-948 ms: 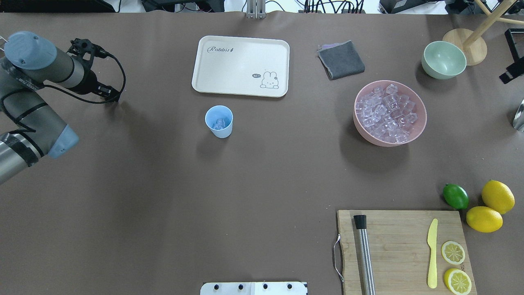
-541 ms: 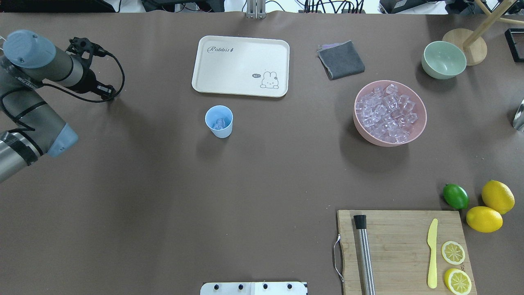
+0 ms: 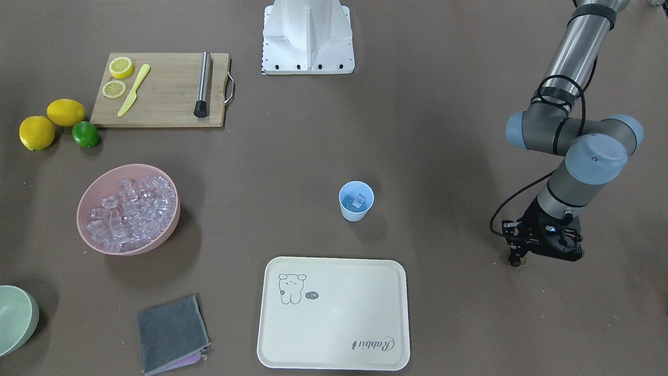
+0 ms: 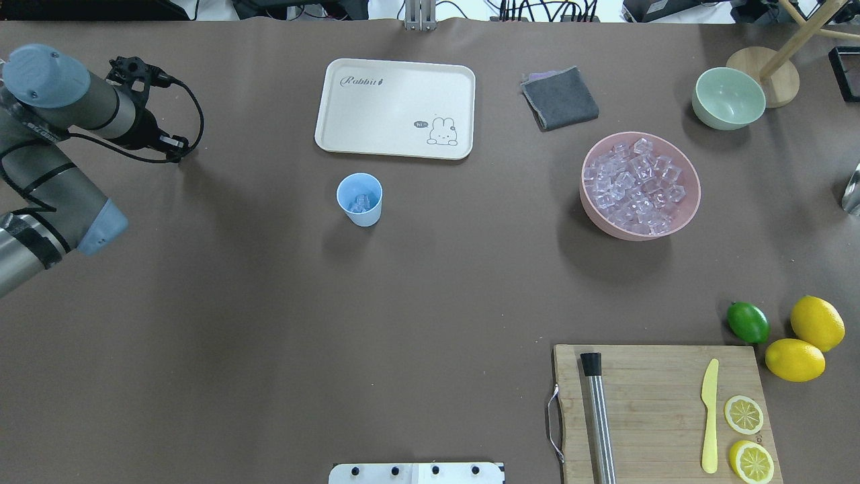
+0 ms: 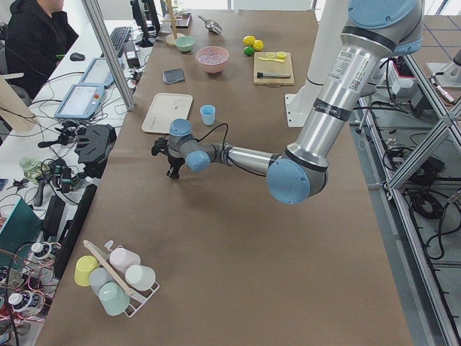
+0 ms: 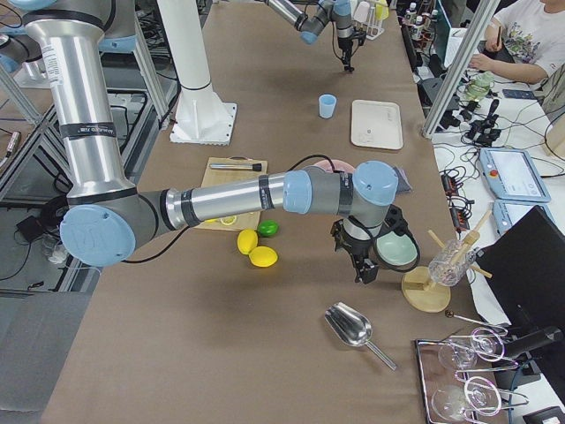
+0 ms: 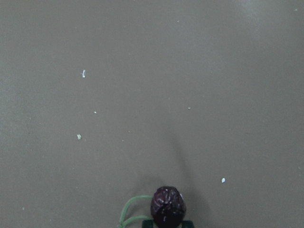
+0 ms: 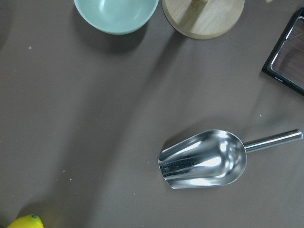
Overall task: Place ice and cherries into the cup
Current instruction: 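Lift the cherries with the left gripper and carry them toward the cup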
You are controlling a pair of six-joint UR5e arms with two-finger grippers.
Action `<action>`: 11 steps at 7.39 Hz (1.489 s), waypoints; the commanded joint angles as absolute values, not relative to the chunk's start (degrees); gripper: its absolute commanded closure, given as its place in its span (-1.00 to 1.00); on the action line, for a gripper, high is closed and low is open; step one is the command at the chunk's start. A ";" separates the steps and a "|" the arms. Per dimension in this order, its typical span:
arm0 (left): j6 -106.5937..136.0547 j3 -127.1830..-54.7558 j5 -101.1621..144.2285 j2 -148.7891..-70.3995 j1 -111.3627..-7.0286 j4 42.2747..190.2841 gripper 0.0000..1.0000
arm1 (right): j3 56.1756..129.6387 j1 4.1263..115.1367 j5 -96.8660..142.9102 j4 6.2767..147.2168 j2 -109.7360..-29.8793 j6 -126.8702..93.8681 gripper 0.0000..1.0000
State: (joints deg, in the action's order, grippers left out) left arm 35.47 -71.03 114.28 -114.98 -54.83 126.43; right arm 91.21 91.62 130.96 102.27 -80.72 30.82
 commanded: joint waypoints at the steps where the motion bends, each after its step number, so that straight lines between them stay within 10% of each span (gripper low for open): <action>1: 36.30 -72.41 114.87 -115.31 -56.76 125.69 1.00 | 86.42 91.67 131.30 97.33 -80.77 31.20 -0.98; 6: 45.29 -89.80 119.09 -124.71 -54.51 104.59 1.00 | 86.31 91.23 132.70 96.68 -79.54 30.24 -0.98; 11: 59.58 -91.58 115.69 -131.48 -41.50 105.03 1.00 | 86.22 88.51 133.86 96.50 -78.40 28.65 -0.98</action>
